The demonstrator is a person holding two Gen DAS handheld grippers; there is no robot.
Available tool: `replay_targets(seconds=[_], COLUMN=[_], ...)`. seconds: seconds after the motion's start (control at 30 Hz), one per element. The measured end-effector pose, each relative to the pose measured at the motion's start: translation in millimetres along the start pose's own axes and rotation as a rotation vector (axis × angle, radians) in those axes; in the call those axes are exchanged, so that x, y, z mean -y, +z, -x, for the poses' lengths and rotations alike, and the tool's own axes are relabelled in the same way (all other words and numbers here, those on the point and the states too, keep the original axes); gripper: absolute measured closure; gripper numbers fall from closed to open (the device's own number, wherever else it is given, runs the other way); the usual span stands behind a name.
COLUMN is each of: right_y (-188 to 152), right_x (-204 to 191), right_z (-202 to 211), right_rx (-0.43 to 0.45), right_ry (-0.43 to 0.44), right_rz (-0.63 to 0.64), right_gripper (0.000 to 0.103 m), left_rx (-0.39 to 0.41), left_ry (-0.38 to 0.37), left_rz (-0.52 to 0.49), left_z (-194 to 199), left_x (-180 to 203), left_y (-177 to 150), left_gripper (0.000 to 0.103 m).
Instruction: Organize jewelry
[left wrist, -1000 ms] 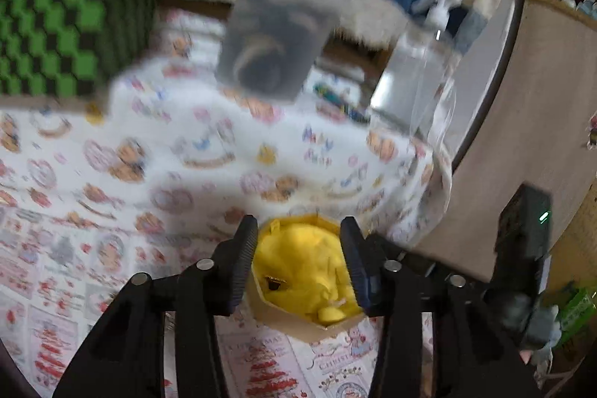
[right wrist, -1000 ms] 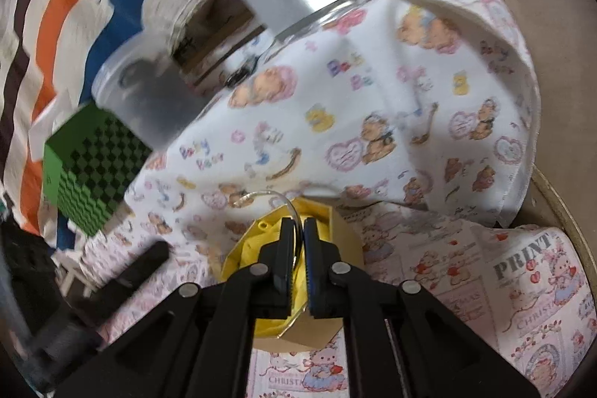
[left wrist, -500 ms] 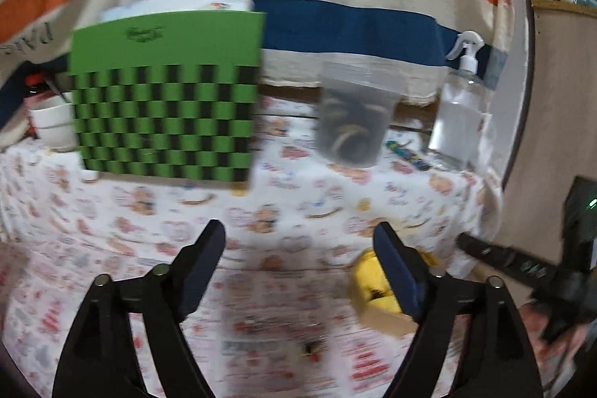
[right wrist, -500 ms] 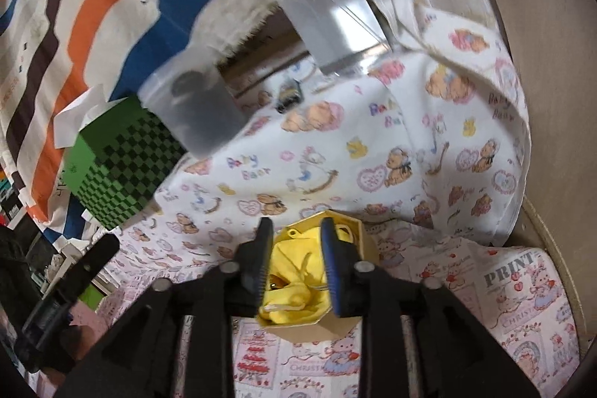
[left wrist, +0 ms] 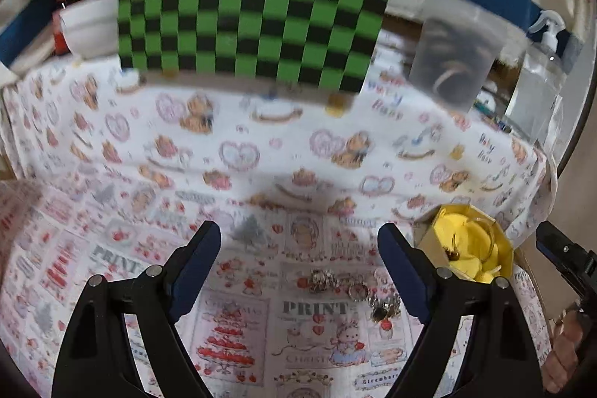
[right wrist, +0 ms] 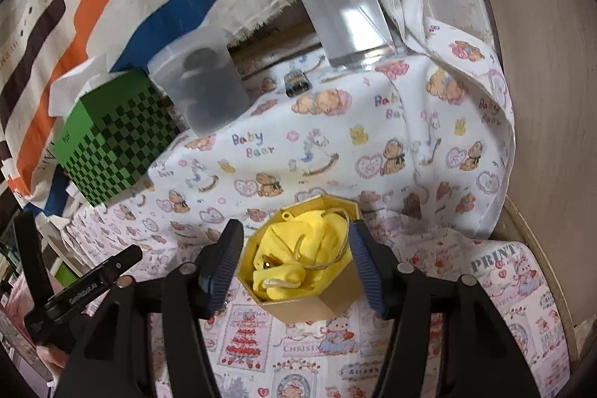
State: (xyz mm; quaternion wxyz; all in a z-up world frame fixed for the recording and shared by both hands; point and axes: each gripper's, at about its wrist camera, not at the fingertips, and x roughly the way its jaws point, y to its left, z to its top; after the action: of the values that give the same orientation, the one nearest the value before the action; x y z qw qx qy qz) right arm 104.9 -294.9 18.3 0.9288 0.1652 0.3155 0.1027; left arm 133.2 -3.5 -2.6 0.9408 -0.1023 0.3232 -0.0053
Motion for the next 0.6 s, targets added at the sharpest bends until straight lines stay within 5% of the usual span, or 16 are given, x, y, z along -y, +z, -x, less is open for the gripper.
replay_targets(seconds=[0.23, 0.37, 0.47, 0.6], right_y=[-4.9, -6.0, -6.0, -6.4], right_x=[-3.4, -6.6, -6.5, -7.7], right_z=[-4.3, -5.6, -5.7, -6.0], right_rx=[-0.019, -0.032, -0.039, -0.043], right_ry=[-0.019, -0.015, -0.003, -0.001], right_rz=[0.028, 0.048, 0.043, 0.047], right_gripper=[0.04, 0.04, 0.041, 0.04], left_rx=[-0.17, -0.217, -0.218, -0.265], left_ry=[-0.069, -0.125, -0.098, -0.096], left_rz=[0.027, 0.015, -0.012, -0.007], left_z=[-40.4, -49.2, -50.3, -60.9], left_x=[-3.1, 2.3, 10.2, 13.8], left_y=[-10.6, -16.1, -18.0, -22.2], left_gripper=[0.053, 0.055, 0.055, 0.068])
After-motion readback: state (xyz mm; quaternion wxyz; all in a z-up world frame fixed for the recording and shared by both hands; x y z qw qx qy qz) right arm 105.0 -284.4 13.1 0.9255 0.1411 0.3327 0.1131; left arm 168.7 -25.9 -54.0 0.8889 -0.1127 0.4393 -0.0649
